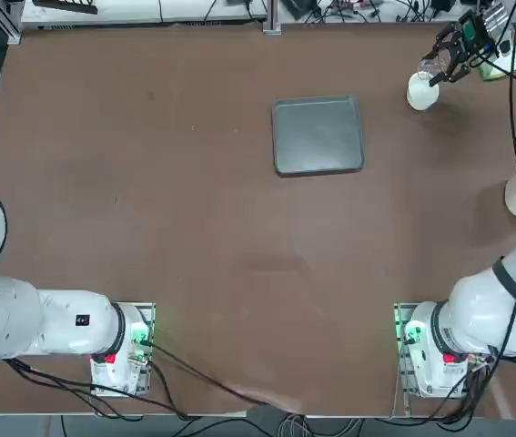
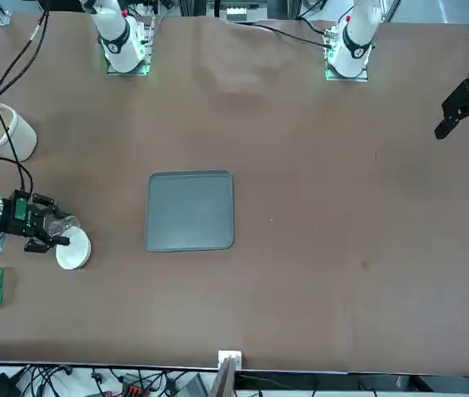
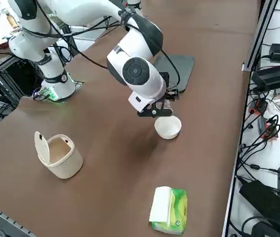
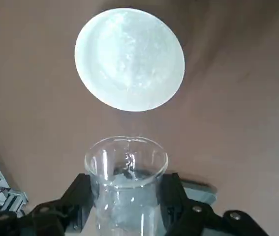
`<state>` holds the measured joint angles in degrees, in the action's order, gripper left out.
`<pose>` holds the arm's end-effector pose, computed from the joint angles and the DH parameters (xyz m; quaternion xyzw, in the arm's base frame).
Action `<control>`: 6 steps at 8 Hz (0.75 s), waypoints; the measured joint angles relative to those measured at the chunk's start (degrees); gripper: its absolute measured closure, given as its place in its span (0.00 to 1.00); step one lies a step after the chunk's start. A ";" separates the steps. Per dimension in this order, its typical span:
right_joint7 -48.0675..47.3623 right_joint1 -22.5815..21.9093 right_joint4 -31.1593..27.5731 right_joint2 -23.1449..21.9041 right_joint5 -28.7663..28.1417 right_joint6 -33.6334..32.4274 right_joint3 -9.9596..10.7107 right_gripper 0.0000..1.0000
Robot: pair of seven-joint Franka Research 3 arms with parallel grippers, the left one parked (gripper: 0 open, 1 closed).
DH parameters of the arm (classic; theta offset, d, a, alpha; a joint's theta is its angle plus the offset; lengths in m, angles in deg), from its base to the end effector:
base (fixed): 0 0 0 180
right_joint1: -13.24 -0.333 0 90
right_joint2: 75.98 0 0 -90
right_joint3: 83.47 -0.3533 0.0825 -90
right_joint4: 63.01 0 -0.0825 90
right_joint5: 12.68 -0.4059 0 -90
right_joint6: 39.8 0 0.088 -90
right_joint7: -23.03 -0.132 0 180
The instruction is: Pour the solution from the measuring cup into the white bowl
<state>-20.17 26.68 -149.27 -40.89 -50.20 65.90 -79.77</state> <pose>0.7084 -0.1451 0.2997 -0.7534 0.5826 0.1868 0.2408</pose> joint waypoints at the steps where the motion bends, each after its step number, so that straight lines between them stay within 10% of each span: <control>1: -0.01 -0.07 0.05 -0.03 -0.05 0.10 0.00 0.27; 6: -32.92 -11.15 0.78 -2.00 38.08 -0.47 0.45 0.27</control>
<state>-53.09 15.52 -148.49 -42.89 -12.12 65.43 -79.32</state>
